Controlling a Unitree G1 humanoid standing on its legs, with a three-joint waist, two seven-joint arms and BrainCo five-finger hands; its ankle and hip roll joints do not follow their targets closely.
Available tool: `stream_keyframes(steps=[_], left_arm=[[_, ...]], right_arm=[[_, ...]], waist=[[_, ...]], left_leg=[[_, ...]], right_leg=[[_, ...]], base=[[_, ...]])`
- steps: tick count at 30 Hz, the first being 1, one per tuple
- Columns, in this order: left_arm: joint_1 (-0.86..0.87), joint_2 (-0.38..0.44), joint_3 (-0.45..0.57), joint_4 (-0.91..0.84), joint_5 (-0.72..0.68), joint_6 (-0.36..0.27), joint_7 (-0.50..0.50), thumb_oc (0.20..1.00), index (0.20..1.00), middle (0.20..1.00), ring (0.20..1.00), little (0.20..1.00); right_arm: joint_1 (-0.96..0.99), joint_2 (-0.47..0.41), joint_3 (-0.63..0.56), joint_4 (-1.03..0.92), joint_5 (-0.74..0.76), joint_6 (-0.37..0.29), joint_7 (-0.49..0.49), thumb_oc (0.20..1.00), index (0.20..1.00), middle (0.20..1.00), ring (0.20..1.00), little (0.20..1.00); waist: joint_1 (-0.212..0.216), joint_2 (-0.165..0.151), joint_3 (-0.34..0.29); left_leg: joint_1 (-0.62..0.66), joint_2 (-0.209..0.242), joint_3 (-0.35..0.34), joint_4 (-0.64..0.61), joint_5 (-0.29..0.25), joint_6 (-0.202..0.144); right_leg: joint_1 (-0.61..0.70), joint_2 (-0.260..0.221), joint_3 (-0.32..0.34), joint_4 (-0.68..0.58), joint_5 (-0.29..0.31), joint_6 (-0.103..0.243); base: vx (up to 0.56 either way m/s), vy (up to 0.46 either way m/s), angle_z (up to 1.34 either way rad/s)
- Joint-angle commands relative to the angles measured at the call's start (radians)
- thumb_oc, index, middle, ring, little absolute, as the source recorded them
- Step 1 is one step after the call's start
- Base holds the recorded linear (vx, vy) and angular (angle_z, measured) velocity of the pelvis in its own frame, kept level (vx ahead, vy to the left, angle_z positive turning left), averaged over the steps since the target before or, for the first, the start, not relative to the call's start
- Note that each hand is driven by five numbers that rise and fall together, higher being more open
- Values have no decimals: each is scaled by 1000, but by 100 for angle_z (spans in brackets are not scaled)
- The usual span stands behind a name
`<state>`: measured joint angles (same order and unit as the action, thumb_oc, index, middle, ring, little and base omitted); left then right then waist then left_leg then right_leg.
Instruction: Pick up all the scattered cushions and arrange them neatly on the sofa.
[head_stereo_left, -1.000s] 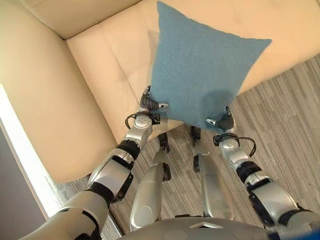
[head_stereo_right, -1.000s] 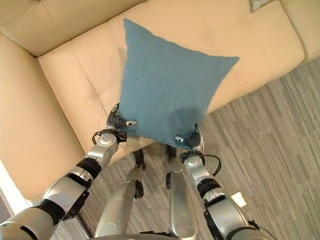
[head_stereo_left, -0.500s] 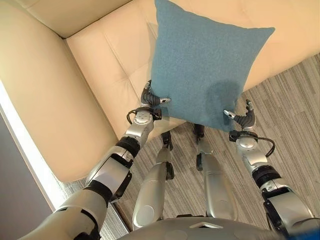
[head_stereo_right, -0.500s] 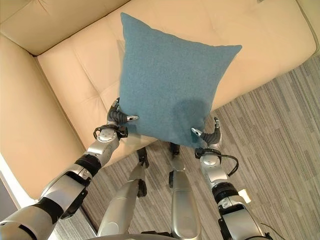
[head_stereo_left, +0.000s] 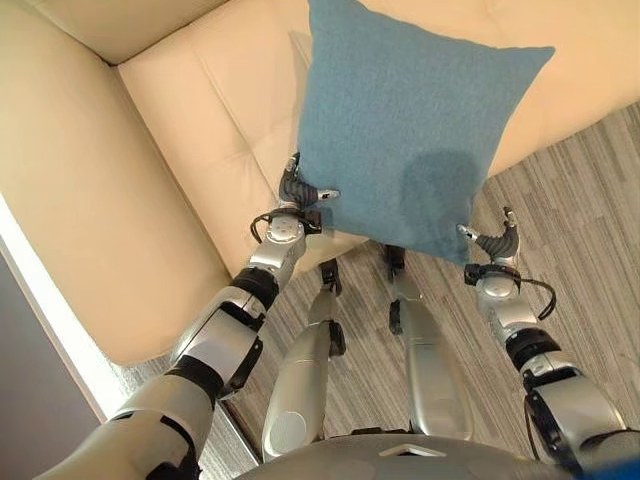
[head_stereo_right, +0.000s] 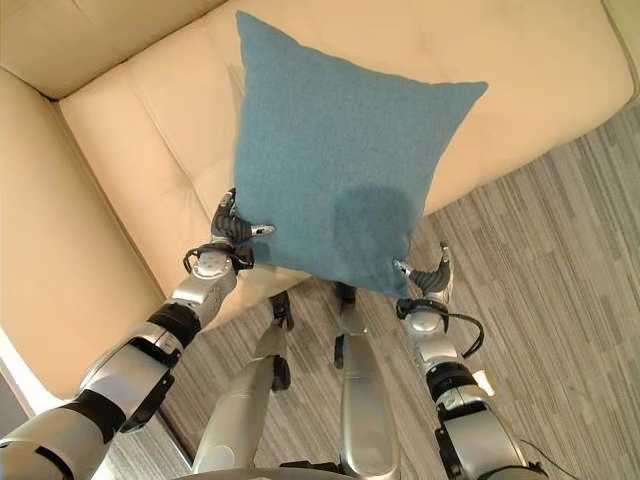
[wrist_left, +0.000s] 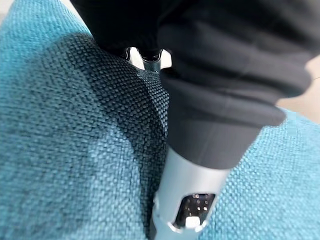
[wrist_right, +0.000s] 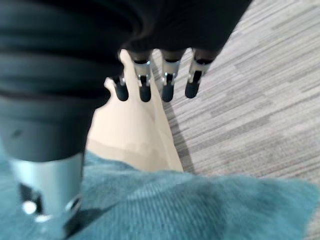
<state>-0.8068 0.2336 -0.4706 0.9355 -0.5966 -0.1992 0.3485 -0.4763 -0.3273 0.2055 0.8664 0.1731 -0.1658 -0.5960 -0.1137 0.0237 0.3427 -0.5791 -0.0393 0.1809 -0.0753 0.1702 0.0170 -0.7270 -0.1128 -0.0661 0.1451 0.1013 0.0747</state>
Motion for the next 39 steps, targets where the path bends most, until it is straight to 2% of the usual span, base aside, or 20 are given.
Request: stream_keyframes(steps=[1, 8, 15, 16, 18, 19, 20, 21, 23, 27, 34, 39], left_arm=[[-119, -65, -6, 70, 44, -1, -44, 1000, 1000, 1000, 1000, 1000], [-127, -55, -16, 45, -1, -7, -71, 1000, 1000, 1000, 1000, 1000], [-107, -104, -9, -22, -115, -44, -91, 1000, 1000, 1000, 1000, 1000], [-89, -135, -6, -64, -164, -63, -98, 1000, 1000, 1000, 1000, 1000], [-71, -152, -3, -106, -195, -78, -100, 1000, 1000, 1000, 1000, 1000], [-52, -168, -2, -141, -223, -89, -107, 620, 620, 620, 620, 620], [-43, -175, -1, -160, -235, -94, -108, 464, 464, 464, 464, 464], [-28, -182, 3, -180, -248, -99, -111, 200, 200, 200, 200, 200], [10, -194, 10, -224, -275, -106, -112, 200, 200, 200, 200, 200], [86, -177, 12, -281, -242, -95, -115, 200, 200, 200, 200, 200], [288, -128, 39, -431, -197, -65, -121, 200, 200, 200, 200, 200], [454, -60, 14, -616, -120, -47, -153, 200, 200, 200, 200, 200]], right_arm=[[-47, -50, 8, -7, 25, -11, -14, 1000, 1000, 1000, 1000, 1000], [-194, -84, 68, 73, 76, -15, 38, 1000, 1000, 1000, 1000, 1000], [-316, 14, 147, 94, 156, -55, 95, 1000, 1000, 1000, 1000, 1000], [-330, 65, 182, 73, 193, -73, 127, 1000, 1000, 1000, 1000, 1000], [-328, 91, 209, 37, 202, -83, 145, 1000, 1000, 1000, 1000, 1000], [-320, 103, 233, 4, 197, -87, 161, 598, 598, 598, 598, 598], [-313, 107, 241, -13, 193, -89, 167, 467, 467, 467, 467, 467], [-305, 111, 249, -37, 188, -92, 173, 200, 200, 200, 200, 200], [-269, 118, 250, -91, 180, -101, 184, 200, 200, 200, 200, 200], [-172, 92, 223, -182, 148, -106, 198, 200, 200, 200, 200, 200], [64, 44, 134, -371, 94, -96, 237, 200, 200, 200, 200, 200], [224, 0, 91, -526, 43, -94, 283, 200, 200, 200, 200, 200]], waist=[[-3, -10, 8], [21, 3, 14], [47, 17, 7], [54, 19, 0], [56, 17, -5], [57, 15, -9], [57, 14, -12], [57, 11, -15], [58, 4, -24], [59, -7, -47], [72, -24, -101], [90, -35, -153]], left_leg=[[-36, -12, -102, 139, -127, -34], [-51, -7, -112, 121, -111, -42], [-48, -4, -117, 100, -100, -47], [-44, -1, -121, 92, -96, -50], [-38, 2, -124, 88, -94, -51], [-30, 3, -127, 84, -92, -53], [-24, 4, -128, 81, -92, -54], [-17, 6, -129, 79, -92, -55], [10, 12, -134, 71, -93, -57], [71, 19, -142, 55, -98, -60], [226, 24, -144, 34, -126, -55], [332, 33, -145, 23, -140, -53]], right_leg=[[85, -52, -46, -169, 114, 97], [65, -50, -59, -170, 115, 98], [59, -38, -62, -187, 119, 97], [61, -33, -64, -194, 119, 95], [64, -29, -64, -195, 118, 92], [71, -25, -65, -199, 115, 89], [76, -23, -66, -200, 114, 89], [85, -21, -68, -202, 112, 88], [112, -17, -72, -207, 107, 87], [176, -14, -85, -216, 94, 83], [347, -8, -109, -230, 56, 76], [465, 0, -131, -232, 16, 73]], base=[[0, 0, 0], [18, -31, 3], [6, -7, 0], [15, -36, 1], [13, -42, 1], [4, -40, 2], [-1, -44, 3], [0, -49, 4], [11, -62, 5], [26, -72, 3], [52, -44, 12], [55, -37, 15]])
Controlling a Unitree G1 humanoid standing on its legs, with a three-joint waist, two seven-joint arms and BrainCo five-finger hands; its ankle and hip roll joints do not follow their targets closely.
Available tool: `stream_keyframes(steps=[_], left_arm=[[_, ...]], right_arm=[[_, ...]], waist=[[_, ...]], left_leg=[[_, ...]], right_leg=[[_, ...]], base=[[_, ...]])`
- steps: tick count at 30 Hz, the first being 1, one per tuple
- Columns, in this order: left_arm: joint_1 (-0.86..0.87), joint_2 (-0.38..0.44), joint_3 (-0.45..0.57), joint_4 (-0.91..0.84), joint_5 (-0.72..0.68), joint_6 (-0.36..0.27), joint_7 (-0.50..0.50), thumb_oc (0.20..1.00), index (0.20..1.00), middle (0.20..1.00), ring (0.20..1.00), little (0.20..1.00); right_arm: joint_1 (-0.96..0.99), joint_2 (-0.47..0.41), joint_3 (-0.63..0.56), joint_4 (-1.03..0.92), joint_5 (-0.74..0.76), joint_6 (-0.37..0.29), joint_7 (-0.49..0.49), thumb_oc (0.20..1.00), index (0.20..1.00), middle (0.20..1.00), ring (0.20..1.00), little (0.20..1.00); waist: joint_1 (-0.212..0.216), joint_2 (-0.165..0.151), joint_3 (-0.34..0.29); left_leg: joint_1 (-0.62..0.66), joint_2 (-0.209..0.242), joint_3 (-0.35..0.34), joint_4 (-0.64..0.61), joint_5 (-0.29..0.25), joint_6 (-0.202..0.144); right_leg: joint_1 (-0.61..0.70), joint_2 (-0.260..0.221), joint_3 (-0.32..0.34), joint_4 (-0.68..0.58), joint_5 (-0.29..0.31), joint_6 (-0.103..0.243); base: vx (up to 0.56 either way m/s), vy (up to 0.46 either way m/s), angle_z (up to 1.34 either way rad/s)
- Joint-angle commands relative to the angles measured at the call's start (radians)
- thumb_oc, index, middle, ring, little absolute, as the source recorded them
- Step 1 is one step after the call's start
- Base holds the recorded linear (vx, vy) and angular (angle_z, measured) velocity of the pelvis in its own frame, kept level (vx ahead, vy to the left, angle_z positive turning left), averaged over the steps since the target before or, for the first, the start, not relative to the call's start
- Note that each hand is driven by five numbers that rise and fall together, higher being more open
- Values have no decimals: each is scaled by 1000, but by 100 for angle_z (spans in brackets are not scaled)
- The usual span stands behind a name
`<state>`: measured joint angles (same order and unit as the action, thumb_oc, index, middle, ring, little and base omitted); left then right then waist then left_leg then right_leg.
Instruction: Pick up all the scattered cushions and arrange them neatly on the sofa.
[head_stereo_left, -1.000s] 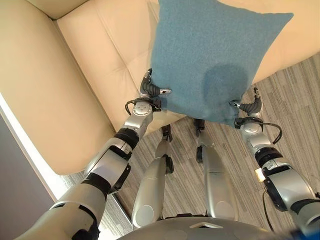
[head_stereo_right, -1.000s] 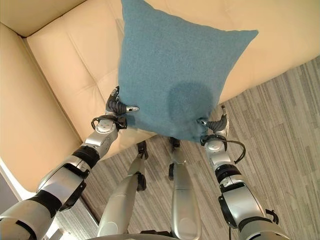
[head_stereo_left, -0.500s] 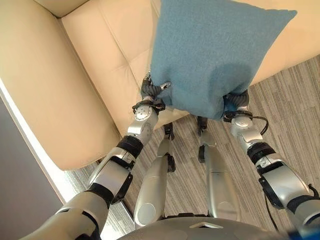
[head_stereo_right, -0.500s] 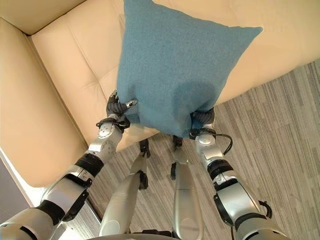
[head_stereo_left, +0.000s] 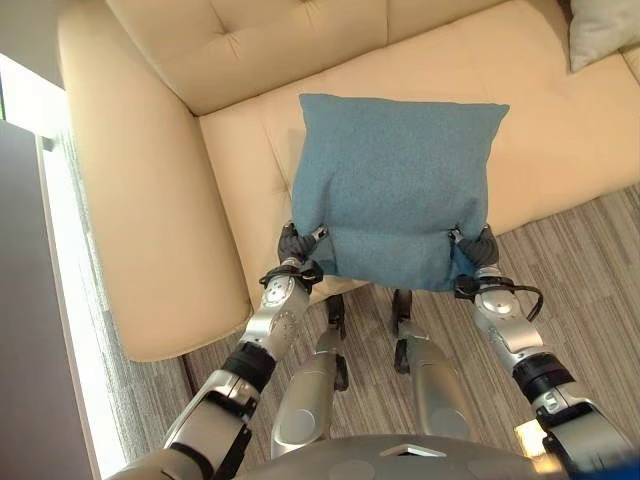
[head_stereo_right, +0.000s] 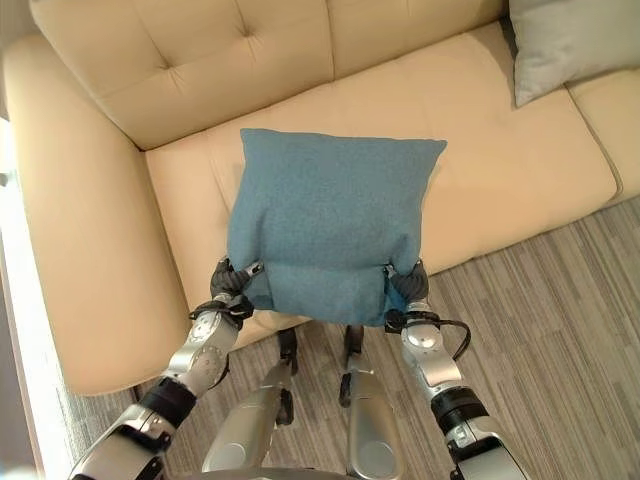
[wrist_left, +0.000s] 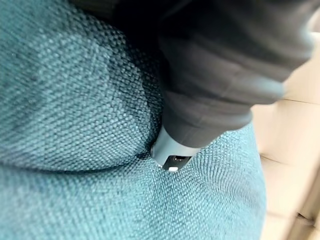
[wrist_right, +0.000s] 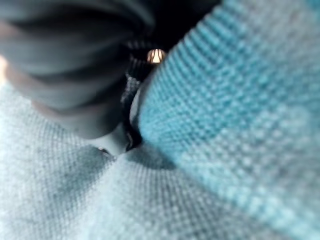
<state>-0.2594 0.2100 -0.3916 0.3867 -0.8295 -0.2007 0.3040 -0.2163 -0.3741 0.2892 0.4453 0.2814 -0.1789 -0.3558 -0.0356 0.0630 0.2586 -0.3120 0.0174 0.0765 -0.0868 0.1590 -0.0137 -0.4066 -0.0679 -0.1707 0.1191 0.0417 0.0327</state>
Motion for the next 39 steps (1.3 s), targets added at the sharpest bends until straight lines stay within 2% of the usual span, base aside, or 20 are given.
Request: stream_keyframes(steps=[1, 3, 5, 7, 10, 11, 14, 16, 20, 22, 23, 24, 25, 27, 29, 30, 31, 34, 38, 39], left_arm=[[-71, -29, -68, -85, 120, -41, -114, 200, 200, 200, 200, 200], [-25, -12, -68, -123, 133, -37, -125, 200, 200, 200, 200, 200], [51, 20, -64, -190, 132, -31, -147, 200, 200, 200, 200, 200], [110, 50, -57, -235, 141, -26, -166, 200, 200, 200, 200, 200], [152, 60, -42, -225, 139, -12, -182, 200, 200, 200, 200, 200], [151, 58, -42, -218, 141, -8, -186, 200, 200, 200, 200, 200], [133, 48, -57, -196, 149, 0, -178, 200, 200, 200, 200, 200], [148, 50, -46, -201, 156, 1, -177, 200, 200, 200, 200, 200], [171, 77, -22, -209, 176, 14, -181, 200, 200, 200, 200, 200], [195, 108, 1, -228, 188, 16, -180, 200, 200, 200, 200, 200], [195, 108, 2, -229, 188, 17, -180, 200, 200, 200, 200, 200], [199, 121, 10, -236, 186, 16, -178, 200, 200, 200, 200, 200], [207, 125, 22, -243, 184, 15, -182, 200, 200, 200, 200, 200], [218, 119, 24, -243, 182, 14, -190, 200, 200, 200, 200, 200], [218, 119, 24, -243, 182, 14, -190, 200, 200, 200, 200, 200], [212, 105, 24, -240, 174, 10, -186, 200, 200, 200, 200, 200], [210, 103, 26, -241, 176, 3, -190, 200, 200, 200, 200, 200], [209, 90, 21, -242, 179, 0, -191, 200, 200, 200, 200, 200], [176, 64, -9, -238, 170, -1, -191, 200, 200, 200, 200, 200], [176, 64, -9, -238, 170, -1, -191, 200, 200, 200, 200, 200]], right_arm=[[-16, 45, 1, -124, -69, -80, 49, 200, 200, 200, 200, 200], [26, 38, -11, -168, -80, -81, 59, 200, 200, 200, 200, 200], [103, 27, -36, -241, -93, -83, 78, 200, 200, 200, 200, 200], [183, 16, -79, -291, -91, -88, 83, 200, 200, 200, 200, 200], [219, 7, -92, -280, -80, -87, 99, 200, 200, 200, 200, 200], [222, 8, -97, -276, -75, -86, 102, 200, 200, 200, 200, 200], [214, 9, -118, -264, -67, -77, 84, 200, 200, 200, 200, 200], [208, 20, -115, -262, -73, -75, 82, 200, 200, 200, 200, 200], [201, 51, -104, -257, -90, -60, 99, 200, 200, 200, 200, 200], [182, 76, -87, -252, -99, -55, 117, 200, 200, 200, 200, 200], [181, 77, -86, -252, -99, -55, 117, 200, 200, 200, 200, 200], [170, 84, -77, -251, -94, -53, 126, 200, 200, 200, 200, 200], [174, 89, -78, -257, -93, -55, 135, 200, 200, 200, 200, 200], [179, 85, -81, -262, -100, -54, 141, 200, 200, 200, 200, 200], [179, 85, -81, -262, -100, -54, 141, 200, 200, 200, 200, 200], [157, 78, -75, -262, -98, -52, 138, 200, 200, 200, 200, 200], [158, 70, -78, -268, -102, -53, 138, 200, 200, 200, 200, 200], [164, 63, -86, -275, -113, -57, 138, 200, 200, 200, 200, 200], [184, 37, -116, -283, -98, -67, 127, 200, 200, 200, 200, 200], [184, 37, -116, -283, -98, -68, 128, 200, 200, 200, 200, 200]], waist=[[12, -77, -82], [18, -80, -100], [29, -79, -133], [37, -83, -147], [45, -101, -151], [46, -105, -148], [55, -115, -142], [60, -114, -151], [65, -131, -165], [81, -129, -151], [83, -130, -150], [78, -117, -137], [76, -108, -129], [73, -105, -133], [73, -105, -133], [63, -108, -130], [59, -116, -129], [57, -122, -141], [44, -133, -155], [42, -132, -155]], left_leg=[[72, -24, -42, 34, -128, -22], [100, -21, -50, 36, -134, -23], [157, -12, -65, 40, -148, -27], [197, -10, -106, 98, -180, -40], [174, -27, -129, 226, -222, -51], [161, -30, -131, 246, -223, -55], [32, -42, -99, 225, -163, -57], [55, -35, -90, 193, -170, -48], [107, -38, -66, 157, -181, -19], [169, -38, -40, 140, -205, 21], [170, -38, -37, 139, -206, 21], [182, -35, -35, 141, -213, 40], [202, -36, -37, 138, -224, 51], [236, -45, -45, 121, -238, 55], [236, -45, -45, 121, -238, 55], [269, -54, -57, 118, -263, 51], [282, -61, -68, 126, -275, 47], [296, -56, -82, 121, -281, 32], [265, -27, -119, 178, -287, -28], [263, -27, -121, 182, -288, -28]], right_leg=[[155, -45, -31, -206, 71, 114], [188, -41, -40, -206, 55, 111], [247, -31, -66, -179, 11, 100], [323, -17, -88, -142, -43, 81], [398, -9, -105, -166, -57, 67], [408, -10, -111, -171, -58, 65], [389, -20, -169, -166, -71, 62], [385, -13, -164, -151, -83, 65], [391, -33, -143, -86, -104, 88], [350, -70, -107, 66, -89, 124], [347, -72, -103, 70, -90, 124], [301, -75, -80, 174, -77, 136], [262, -74, -59, 220, -67, 143], [265, -70, -44, 136, -72, 129], [266, -70, -44, 136, -72, 129], [219, -79, -13, 7, -12, 135], [239, -72, 4, -29, 1, 144], [269, -59, -3, -55, 1, 134], [334, -31, -59, -113, -28, 101], [334, -31, -62, -113, -28, 101]], base=[[73, -31, 20], [79, -42, 14], [138, -85, 40], [146, -126, 79], [71, -80, 85], [-2, 21, 38], [21, 71, 88], [182, 115, 73], [217, 195, -54], [151, 241, -67], [90, 215, -83], [84, 182, -67], [129, 192, -56], [172, 66, -8], [162, -16, 10], [303, -91, 9], [398, -164, 3], [170, -135, 17], [126, -204, 69], [66, -175, 118]])
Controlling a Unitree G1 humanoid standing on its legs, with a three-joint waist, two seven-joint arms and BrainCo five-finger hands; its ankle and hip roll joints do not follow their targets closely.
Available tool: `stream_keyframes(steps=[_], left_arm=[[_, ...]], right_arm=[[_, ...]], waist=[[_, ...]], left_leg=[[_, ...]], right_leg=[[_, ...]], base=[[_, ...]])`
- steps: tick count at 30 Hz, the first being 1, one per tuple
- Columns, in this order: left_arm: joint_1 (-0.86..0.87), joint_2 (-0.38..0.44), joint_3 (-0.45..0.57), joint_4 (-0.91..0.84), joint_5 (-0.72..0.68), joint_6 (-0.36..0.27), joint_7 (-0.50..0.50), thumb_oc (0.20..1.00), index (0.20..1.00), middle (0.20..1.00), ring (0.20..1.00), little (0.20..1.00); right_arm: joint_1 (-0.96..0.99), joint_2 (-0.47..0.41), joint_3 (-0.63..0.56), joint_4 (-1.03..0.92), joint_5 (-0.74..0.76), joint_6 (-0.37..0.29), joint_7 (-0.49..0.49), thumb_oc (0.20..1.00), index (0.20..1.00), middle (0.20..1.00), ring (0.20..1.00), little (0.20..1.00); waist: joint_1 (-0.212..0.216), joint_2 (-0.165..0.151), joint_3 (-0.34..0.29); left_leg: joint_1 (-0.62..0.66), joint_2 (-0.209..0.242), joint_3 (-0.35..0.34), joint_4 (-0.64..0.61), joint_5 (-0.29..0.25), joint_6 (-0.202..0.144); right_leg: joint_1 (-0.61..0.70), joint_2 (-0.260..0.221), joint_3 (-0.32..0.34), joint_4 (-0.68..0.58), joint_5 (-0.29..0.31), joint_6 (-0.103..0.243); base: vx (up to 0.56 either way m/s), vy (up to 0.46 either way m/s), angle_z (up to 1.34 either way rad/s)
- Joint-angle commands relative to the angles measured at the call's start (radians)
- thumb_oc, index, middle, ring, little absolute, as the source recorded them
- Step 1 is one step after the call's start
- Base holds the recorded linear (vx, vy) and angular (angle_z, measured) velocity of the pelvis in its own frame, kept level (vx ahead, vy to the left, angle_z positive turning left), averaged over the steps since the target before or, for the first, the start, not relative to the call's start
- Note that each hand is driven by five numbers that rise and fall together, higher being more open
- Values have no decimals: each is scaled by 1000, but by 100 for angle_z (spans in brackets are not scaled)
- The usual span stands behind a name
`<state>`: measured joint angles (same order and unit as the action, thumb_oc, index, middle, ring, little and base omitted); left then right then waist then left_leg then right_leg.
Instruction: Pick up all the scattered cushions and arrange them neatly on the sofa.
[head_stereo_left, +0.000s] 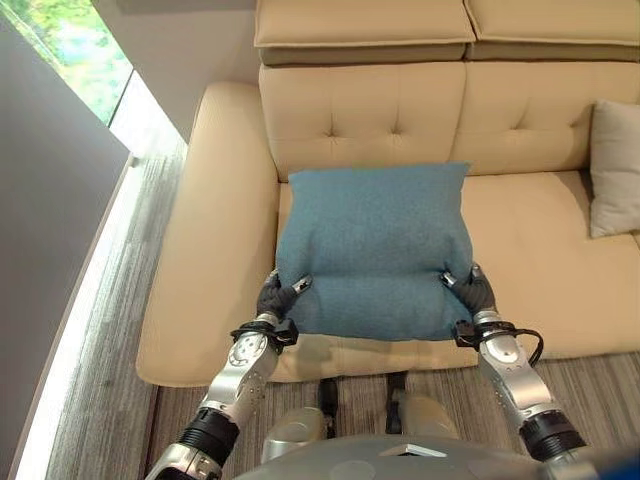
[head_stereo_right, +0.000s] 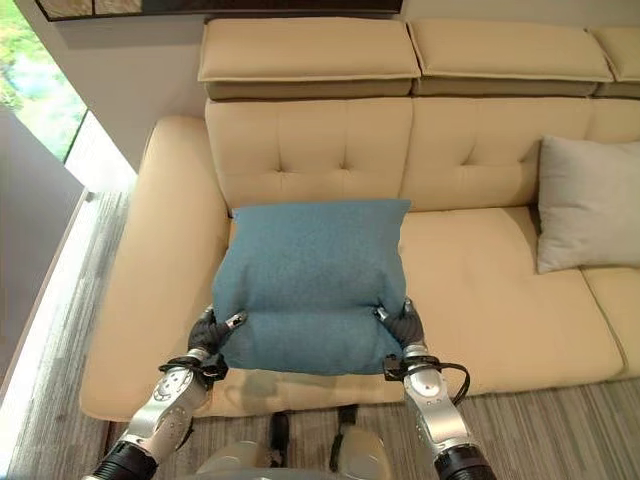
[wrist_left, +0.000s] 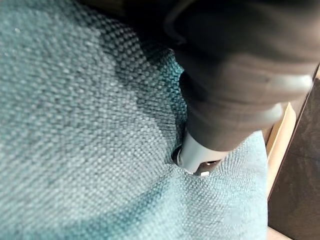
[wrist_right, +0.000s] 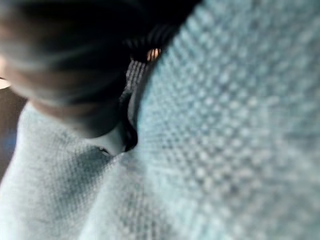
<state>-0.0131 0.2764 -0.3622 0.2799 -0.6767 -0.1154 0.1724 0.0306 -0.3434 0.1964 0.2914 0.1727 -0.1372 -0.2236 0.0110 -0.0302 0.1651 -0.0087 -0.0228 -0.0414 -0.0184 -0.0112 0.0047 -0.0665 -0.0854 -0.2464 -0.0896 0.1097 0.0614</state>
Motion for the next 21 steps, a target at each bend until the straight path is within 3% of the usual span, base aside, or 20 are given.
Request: stream_keyframes(steps=[1, 6, 15, 21], left_arm=[[-82, -9, -44, -128, 13, -86, -59, 200, 200, 200, 200, 200], [-108, -20, -51, -114, 16, -79, -52, 200, 200, 200, 200, 200], [-46, 32, 0, -142, 58, -63, -59, 200, 200, 200, 200, 200], [-95, 42, 1, -140, 83, -79, -30, 200, 200, 200, 200, 200]], right_arm=[[-63, -6, -25, -127, 15, -112, -5, 200, 200, 200, 200, 200], [-82, -16, -37, -106, 18, -104, -20, 200, 200, 200, 200, 200], [-70, 21, -35, -65, 35, -89, 18, 200, 200, 200, 200, 200], [-144, 10, -2, -42, 20, -91, -3, 200, 200, 200, 200, 200]], waist=[[-5, -42, -56], [1, -52, -41], [20, -61, -91], [26, -53, -74]], left_leg=[[-69, 16, -1, 157, -118, -60], [-185, 34, 41, 179, -76, -63], [-56, 24, 75, 35, -76, -28], [-73, 21, 82, 14, -70, -22]], right_leg=[[10, -13, -7, 83, -104, 61], [31, -22, -30, 68, -117, 58], [64, -25, 18, 68, -119, 80], [25, -25, 30, 62, -109, 83]], base=[[21, -75, 96], [14, 20, 35], [149, 103, -27], [15, 35, -2]])
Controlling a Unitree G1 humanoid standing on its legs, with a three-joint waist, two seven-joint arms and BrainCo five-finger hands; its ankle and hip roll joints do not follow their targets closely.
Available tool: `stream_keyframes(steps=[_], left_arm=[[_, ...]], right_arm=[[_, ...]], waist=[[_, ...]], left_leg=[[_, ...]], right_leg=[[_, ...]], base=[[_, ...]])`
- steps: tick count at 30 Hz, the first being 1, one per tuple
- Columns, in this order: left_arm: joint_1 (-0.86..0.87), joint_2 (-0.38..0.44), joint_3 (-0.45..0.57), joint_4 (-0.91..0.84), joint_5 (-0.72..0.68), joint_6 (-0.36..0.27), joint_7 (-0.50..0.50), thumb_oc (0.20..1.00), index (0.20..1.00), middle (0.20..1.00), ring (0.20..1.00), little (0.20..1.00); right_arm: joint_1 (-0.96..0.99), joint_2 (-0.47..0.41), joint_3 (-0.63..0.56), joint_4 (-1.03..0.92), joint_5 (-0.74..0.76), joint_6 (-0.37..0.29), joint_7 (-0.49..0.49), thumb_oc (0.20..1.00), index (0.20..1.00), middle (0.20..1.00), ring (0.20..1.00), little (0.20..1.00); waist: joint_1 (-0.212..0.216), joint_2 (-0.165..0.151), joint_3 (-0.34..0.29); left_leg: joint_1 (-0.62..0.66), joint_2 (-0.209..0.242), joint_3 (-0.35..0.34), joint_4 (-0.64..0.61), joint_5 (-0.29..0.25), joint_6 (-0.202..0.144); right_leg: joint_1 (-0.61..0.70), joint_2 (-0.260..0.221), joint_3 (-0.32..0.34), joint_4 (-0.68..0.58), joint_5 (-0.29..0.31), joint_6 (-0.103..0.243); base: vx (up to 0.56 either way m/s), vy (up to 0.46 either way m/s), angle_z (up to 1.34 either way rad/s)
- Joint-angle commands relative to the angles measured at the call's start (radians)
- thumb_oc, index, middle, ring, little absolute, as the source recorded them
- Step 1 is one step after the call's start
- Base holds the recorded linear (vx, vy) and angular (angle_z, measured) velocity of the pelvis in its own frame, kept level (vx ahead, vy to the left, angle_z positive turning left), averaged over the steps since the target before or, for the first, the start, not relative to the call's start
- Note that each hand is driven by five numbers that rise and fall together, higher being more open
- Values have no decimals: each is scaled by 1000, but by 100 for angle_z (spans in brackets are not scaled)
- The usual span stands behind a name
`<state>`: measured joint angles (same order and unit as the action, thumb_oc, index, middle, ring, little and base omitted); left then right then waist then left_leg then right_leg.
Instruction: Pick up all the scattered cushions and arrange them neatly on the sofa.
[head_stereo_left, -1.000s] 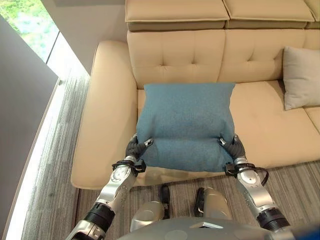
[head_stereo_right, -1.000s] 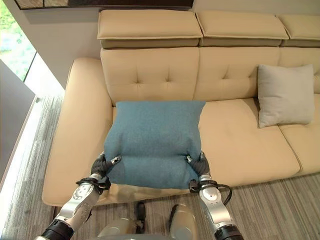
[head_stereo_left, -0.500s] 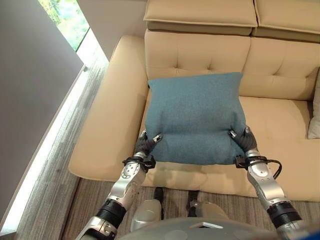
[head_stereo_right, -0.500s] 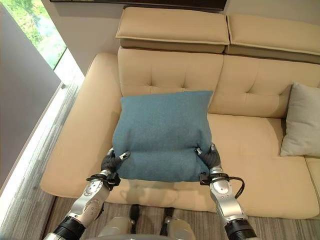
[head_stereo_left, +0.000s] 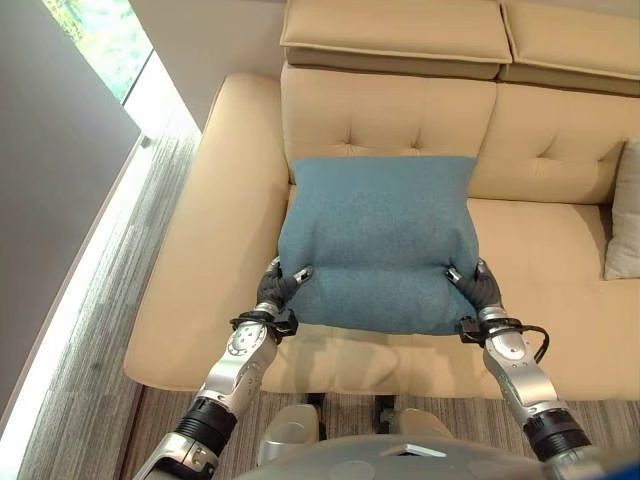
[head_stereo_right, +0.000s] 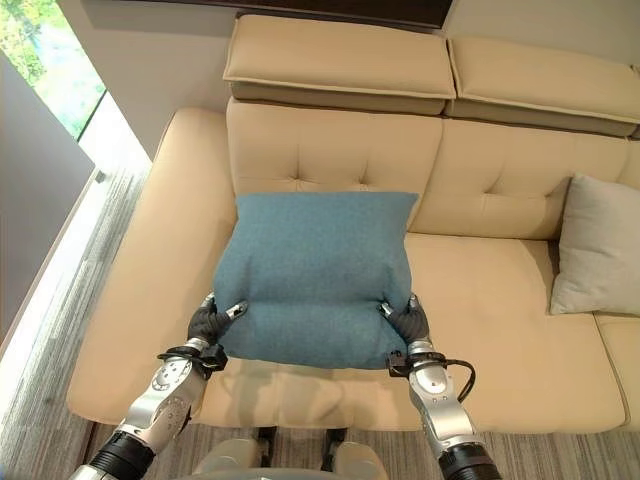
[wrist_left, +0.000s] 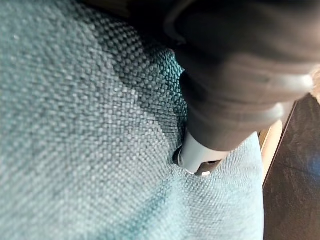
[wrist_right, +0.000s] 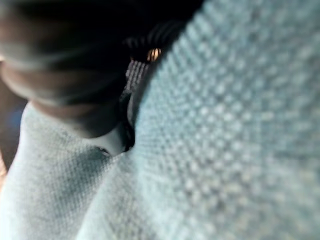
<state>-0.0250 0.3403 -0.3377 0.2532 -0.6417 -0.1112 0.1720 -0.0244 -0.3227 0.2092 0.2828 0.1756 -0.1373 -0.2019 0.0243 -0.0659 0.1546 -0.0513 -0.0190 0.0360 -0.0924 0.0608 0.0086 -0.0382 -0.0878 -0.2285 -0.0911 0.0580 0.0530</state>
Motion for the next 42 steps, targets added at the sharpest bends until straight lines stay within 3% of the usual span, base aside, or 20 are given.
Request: stream_keyframes(steps=[1, 5, 10, 11, 15, 18, 23, 26, 33, 42], left_arm=[[-99, -22, -27, -112, 50, -88, -21, 200, 200, 200, 200, 200], [-257, -42, -62, -74, 72, -127, 37, 200, 200, 200, 200, 200], [-405, -49, -87, -14, 90, -164, 86, 200, 200, 200, 200, 200], [-566, -35, -113, 42, 96, -193, 138, 200, 200, 200, 200, 200], [-807, -6, -136, 125, 127, -233, 219, 200, 200, 200, 200, 200], [-925, -20, -135, 104, 253, -278, 334, 200, 200, 200, 200, 200], [-1009, -71, -154, 132, 370, -307, 477, 200, 200, 200, 200, 200], [-1102, -72, -211, 224, 412, -280, 510, 200, 200, 200, 200, 200], [-1466, -46, -320, 627, 286, -250, 460, 200, 200, 200, 200, 200], [-1622, -39, -353, 824, 200, -223, 402, 200, 200, 200, 200, 200]], right_arm=[[-108, -12, -7, -28, 14, -92, -33, 200, 200, 200, 200, 200], [-279, -10, 38, 40, -10, -100, -106, 200, 200, 200, 200, 200], [-424, -14, 68, 97, -12, -109, -153, 200, 200, 200, 200, 200], [-573, -42, 91, 145, -1, -116, -199, 200, 200, 200, 200, 200], [-801, -91, 130, 204, -9, -134, -263, 200, 200, 200, 200, 200], [-920, -142, 138, 181, -129, -167, -367, 200, 200, 200, 200, 200], [-1014, -198, 182, 189, -324, -156, -513, 200, 200, 200, 200, 200], [-1100, -224, 228, 261, -365, -136, -564, 200, 200, 200, 200, 200], [-1422, -191, 376, 615, -189, -103, -549, 200, 200, 200, 200, 200], [-1573, -146, 511, 882, -34, -69, -441, 200, 200, 200, 200, 200]], waist=[[12, -15, -56], [9, -12, -6], [2, -10, 0], [0, -5, 5], [-7, 7, 14], [-11, 9, 11], [-21, 3, 1], [-28, 1, 1], [-41, 13, -4], [-42, 27, -16]], left_leg=[[-43, 17, 4, 86, -137, -26], [-155, 24, -9, 58, -85, -34], [-230, 26, -17, 22, -35, -46], [-282, 30, -23, 9, -12, -58], [-355, 33, -35, 5, 15, -78], [-425, 40, -45, 5, 31, -94], [-486, 44, -51, 5, 46, -102], [-526, 45, -51, 5, 56, -106], [-614, 49, -46, 5, 84, -116], [-686, 49, -38, 5, 103, -123]], right_leg=[[-16, -23, 12, 61, -52, 92], [-135, -15, 21, 27, 1, 92], [-216, -10, 19, 6, 31, 95], [-269, -8, 18, 4, 41, 98], [-343, -8, 6, 4, 57, 104], [-419, -10, 6, 4, 67, 111], [-483, -11, 3, 4, 78, 117], [-522, -15, 4, 4, 86, 122], [-618, -17, 11, 4, 113, 139], [-701, -21, 21, 4, 136, 150]], base=[[-141, 6, -5], [-178, -30, -6], [-96, -27, 1], [-97, -25, -2], [-74, -12, 7], [-47, -20, -3], [-23, -22, 8], [-38, -21, -1], [-23, 5, -1], [-4, 8, -7]])
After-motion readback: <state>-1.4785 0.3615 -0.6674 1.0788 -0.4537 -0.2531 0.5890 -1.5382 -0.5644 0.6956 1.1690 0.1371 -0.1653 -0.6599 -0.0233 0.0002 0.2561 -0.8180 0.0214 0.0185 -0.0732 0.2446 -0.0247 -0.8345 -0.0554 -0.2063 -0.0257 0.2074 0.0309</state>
